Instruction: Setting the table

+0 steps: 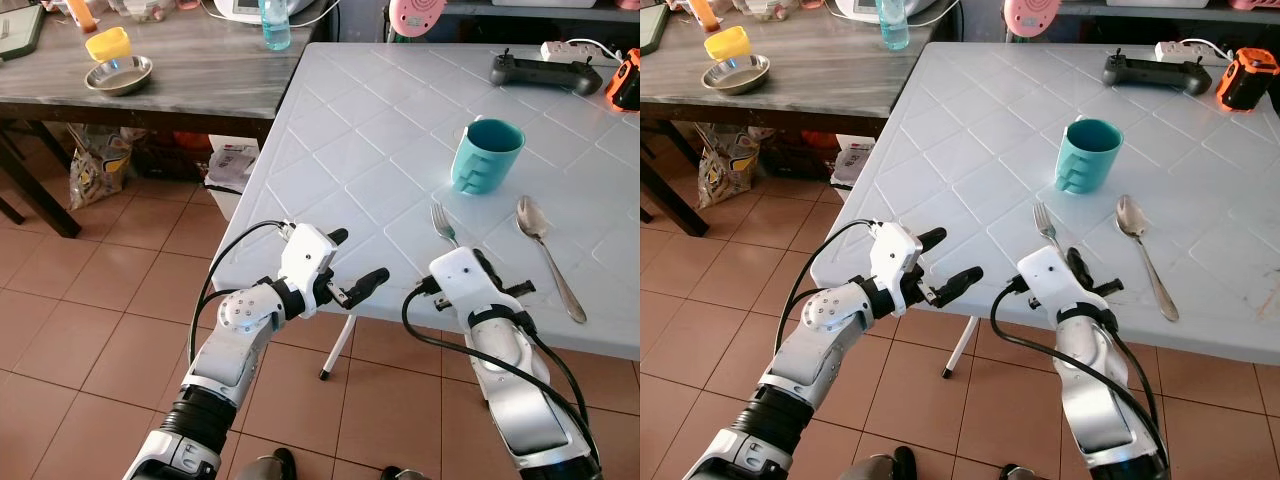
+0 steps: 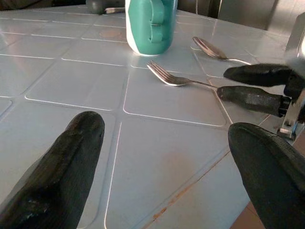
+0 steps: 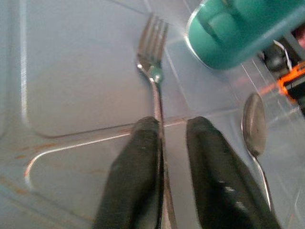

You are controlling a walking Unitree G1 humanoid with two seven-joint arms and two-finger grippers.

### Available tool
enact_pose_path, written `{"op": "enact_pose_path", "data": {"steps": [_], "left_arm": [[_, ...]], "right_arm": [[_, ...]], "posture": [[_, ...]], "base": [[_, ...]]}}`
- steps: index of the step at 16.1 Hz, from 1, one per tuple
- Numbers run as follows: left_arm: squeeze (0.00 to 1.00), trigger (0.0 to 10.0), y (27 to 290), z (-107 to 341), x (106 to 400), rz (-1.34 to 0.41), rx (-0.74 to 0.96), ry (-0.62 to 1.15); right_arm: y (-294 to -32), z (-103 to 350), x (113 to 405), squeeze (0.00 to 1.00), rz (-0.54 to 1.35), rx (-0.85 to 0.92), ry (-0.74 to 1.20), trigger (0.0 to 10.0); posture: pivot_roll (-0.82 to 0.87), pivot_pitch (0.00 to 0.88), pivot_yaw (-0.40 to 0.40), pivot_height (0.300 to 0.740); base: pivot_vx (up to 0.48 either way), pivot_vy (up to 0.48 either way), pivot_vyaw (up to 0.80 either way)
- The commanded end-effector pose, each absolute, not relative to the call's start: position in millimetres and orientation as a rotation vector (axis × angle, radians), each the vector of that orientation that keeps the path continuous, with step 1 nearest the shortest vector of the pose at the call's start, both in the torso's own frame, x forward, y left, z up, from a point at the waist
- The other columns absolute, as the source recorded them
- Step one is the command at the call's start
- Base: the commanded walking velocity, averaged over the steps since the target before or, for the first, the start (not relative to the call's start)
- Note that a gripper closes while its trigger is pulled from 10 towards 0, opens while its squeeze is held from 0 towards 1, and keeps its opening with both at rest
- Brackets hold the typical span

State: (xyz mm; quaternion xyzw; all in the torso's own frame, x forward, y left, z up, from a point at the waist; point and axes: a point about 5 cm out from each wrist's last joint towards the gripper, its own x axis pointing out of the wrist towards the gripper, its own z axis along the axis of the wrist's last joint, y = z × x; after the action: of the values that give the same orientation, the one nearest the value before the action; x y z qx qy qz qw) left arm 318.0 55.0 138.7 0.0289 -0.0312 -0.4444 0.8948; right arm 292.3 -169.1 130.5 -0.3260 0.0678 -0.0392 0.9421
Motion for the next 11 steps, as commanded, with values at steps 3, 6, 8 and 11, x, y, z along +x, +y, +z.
{"op": "enact_pose_path", "data": {"steps": [3,6,8,11], "left_arm": [[0.0,10.0,57,138,318,-0.928,0.085,-0.056],[0.0,10.0,57,138,318,-0.929,0.088,-0.057],[0.0,10.0,56,138,317,-0.932,0.088,-0.057],[0.0,10.0,55,139,317,-0.933,0.088,-0.058]], "right_arm": [[-173,128,287,1.0,-0.184,-0.327,0.126,10.0],[-170,135,286,1.0,-0.217,-0.139,0.06,10.0],[-165,139,289,1.0,-0.187,-0.111,0.033,10.0],[-158,148,293,1.0,-0.131,-0.098,-0.003,10.0]], "posture": [[0.04,0.158,0.092,0.74],[0.04,0.155,0.095,0.74],[0.04,0.155,0.095,0.74],[0.04,0.16,0.096,0.74]], "base": [[0.0,0.0,0.0],[0.0,0.0,0.0],[0.0,0.0,0.0],[0.0,0.0,0.0]]}}
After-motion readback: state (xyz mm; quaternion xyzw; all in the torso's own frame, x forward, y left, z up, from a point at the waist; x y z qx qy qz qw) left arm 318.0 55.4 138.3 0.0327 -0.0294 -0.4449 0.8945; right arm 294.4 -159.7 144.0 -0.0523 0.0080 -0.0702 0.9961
